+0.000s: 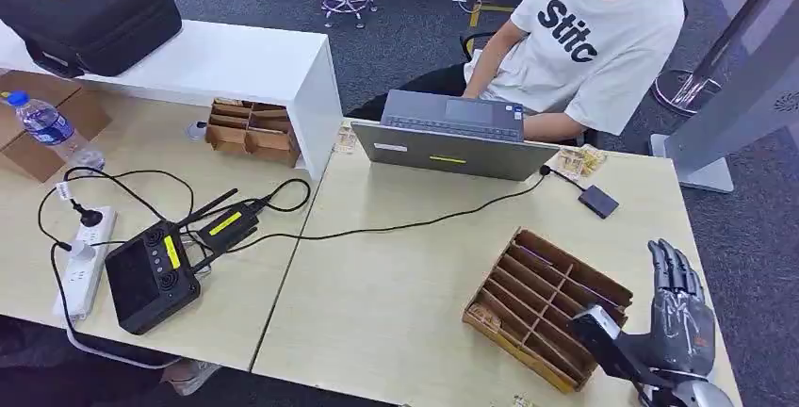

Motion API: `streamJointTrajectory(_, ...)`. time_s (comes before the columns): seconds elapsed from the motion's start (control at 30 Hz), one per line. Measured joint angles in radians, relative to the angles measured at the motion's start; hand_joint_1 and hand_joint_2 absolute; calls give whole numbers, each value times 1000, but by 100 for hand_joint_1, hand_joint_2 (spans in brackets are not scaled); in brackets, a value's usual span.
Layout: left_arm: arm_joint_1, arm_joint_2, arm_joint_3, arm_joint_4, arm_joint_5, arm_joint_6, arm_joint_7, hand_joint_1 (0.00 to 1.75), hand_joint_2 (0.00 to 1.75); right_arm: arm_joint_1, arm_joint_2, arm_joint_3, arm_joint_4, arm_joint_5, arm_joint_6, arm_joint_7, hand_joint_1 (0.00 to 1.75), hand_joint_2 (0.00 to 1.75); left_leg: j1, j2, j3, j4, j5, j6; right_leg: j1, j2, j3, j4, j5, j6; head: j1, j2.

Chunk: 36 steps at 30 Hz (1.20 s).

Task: Pass the card to the sensor for recognition and then transmit it.

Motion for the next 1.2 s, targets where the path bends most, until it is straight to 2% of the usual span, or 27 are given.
streamJointTrajectory(0.27,1,0,0,0,0,0,0,0,175,4,6,-21,0,2,0,-6,0,175,0,0,0,0,0,0,0,0,0,0,0,0,0,0)
streamJointTrajectory(1.2,1,0,0,0,0,0,0,0,175,4,8,-23,2,2,0,-7,0,175,0,0,0,0,0,0,0,0,0,0,0,0,0,0)
